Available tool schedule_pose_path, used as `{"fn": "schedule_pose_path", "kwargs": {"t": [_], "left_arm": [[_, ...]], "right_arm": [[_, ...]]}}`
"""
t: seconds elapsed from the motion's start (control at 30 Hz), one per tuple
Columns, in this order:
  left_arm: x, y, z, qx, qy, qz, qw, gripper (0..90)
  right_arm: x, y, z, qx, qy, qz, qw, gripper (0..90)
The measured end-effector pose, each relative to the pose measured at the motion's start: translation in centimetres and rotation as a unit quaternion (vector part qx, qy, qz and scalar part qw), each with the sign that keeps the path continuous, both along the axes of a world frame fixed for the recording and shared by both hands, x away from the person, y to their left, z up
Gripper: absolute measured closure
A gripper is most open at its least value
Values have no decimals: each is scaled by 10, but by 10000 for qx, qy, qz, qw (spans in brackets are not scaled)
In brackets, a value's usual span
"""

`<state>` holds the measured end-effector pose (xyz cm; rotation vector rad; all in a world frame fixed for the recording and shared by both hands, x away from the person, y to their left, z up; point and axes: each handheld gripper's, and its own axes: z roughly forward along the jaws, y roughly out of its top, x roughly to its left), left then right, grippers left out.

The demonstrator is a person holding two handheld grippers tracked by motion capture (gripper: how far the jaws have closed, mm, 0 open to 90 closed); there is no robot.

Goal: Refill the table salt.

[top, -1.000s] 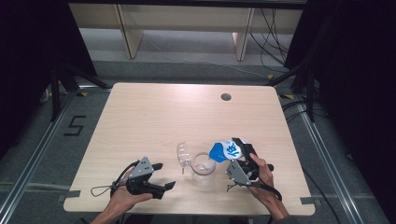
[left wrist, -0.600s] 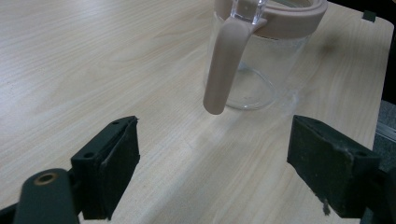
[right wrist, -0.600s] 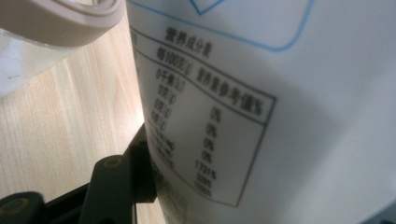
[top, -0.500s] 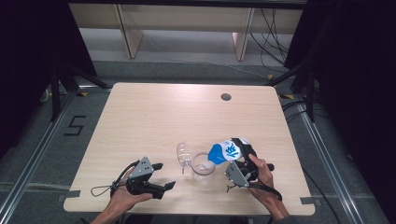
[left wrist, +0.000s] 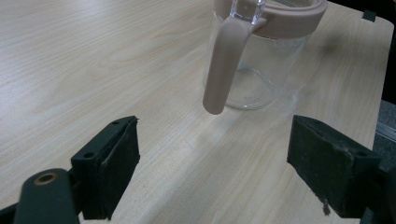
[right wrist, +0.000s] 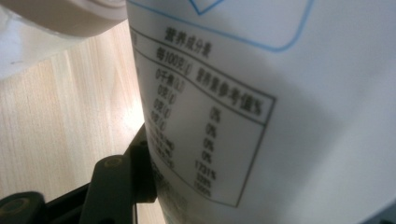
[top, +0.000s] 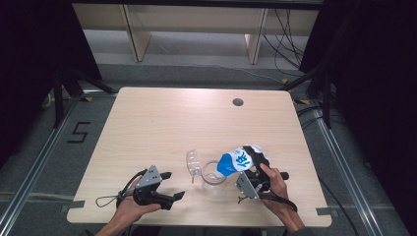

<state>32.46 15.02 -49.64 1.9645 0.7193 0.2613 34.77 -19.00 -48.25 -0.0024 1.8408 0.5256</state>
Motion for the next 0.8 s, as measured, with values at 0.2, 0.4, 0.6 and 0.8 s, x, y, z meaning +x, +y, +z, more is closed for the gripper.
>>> {"fn": "schedule_pose_path", "kwargs": {"t": [0.2,0.4,0.6,0.8], "left_arm": [[0,0,0,22,-19,6,10000,162],[-1,0,1,49,7,23,10000,162],[-1,0,1,49,9,26,10000,162],[0,0,0,16,-12,8,10000,162]], "right_arm": [[-1,2,-2,-42,0,-1,10000,443],[-3,3,-2,-151,-99,-80,9998,443],[-3,3,0,-306,-390,-144,9987,445],[-3,2,0,-312,-404,-158,9986,445]]}}
